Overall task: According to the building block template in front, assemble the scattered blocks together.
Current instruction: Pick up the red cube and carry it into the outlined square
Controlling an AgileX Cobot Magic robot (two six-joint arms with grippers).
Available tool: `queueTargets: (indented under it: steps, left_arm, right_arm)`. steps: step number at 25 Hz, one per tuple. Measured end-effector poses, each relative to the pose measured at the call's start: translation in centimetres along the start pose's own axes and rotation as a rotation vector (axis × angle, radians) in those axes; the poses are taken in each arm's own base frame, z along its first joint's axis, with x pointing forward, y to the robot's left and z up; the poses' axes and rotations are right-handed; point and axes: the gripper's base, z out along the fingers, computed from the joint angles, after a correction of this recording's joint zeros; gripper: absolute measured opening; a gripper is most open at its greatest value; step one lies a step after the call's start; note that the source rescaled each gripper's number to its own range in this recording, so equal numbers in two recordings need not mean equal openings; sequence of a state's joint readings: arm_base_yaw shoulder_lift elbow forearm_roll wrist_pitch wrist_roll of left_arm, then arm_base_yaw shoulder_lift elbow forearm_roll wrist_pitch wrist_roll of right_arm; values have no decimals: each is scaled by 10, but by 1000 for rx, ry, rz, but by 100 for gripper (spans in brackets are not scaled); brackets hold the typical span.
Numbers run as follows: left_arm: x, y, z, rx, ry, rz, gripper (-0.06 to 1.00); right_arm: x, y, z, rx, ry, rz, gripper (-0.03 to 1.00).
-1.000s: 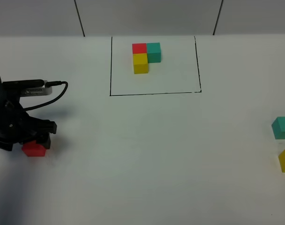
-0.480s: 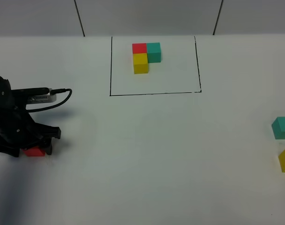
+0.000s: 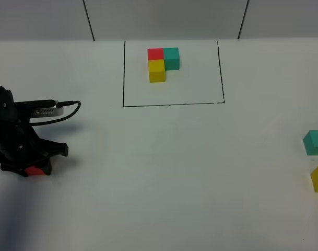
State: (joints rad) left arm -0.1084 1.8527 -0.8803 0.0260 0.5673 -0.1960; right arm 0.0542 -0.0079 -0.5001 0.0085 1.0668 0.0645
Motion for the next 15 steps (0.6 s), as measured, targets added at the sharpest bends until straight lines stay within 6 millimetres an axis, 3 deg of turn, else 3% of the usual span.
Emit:
queueTargets:
  steps: [7, 15]
  left_arm:
    - [-11, -7, -15, -5, 27, 56, 0]
    - [-37, -63, -59, 10, -68, 309, 0]
  right_arm:
    - [0, 0, 0, 0, 0, 0, 0]
    - [0, 0, 0, 0, 0, 0, 0]
